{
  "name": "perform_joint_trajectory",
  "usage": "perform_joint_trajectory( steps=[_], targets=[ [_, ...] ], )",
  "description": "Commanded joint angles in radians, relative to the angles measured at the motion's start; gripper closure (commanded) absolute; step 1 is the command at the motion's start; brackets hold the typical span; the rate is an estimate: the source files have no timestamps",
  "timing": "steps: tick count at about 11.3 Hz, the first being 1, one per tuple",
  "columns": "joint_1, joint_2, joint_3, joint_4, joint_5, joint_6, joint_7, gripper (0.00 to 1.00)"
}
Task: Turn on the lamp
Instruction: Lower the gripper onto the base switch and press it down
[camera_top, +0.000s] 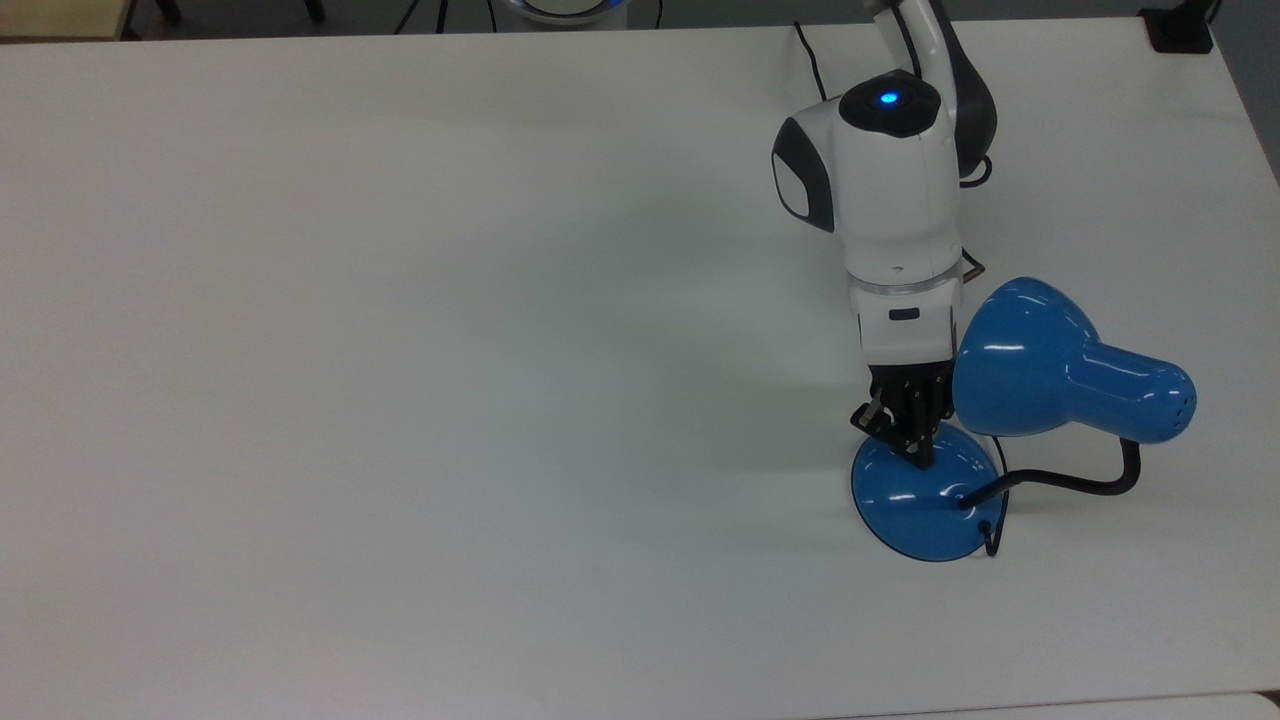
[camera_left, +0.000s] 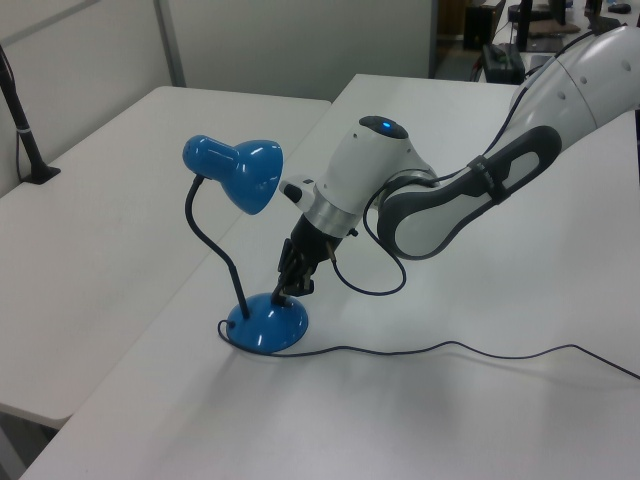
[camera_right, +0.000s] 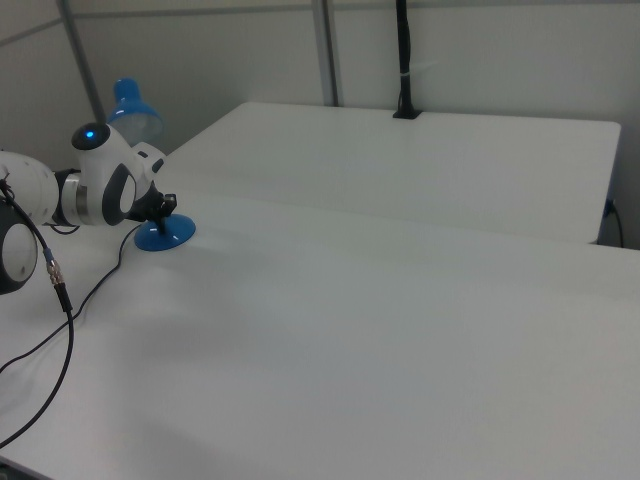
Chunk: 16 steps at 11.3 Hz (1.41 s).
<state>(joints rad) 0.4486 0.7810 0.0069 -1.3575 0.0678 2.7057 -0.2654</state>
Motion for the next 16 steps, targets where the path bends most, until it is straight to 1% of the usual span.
perform_joint_trajectory(
  steps=[1,4,8,11,16],
  targets=[
    [0.022,0.038,-0.025,0.026,0.017,0.017,0.009,1.0],
    [0.022,0.02,-0.024,0.023,0.02,0.016,0.009,1.0],
    [0.021,-0.014,-0.024,-0.005,0.021,0.014,0.011,1.0],
    [0.021,-0.058,-0.024,-0.044,0.026,0.014,0.011,1.0],
    [0.022,-0.054,-0.035,-0.074,0.023,0.014,0.002,1.0]
  ],
)
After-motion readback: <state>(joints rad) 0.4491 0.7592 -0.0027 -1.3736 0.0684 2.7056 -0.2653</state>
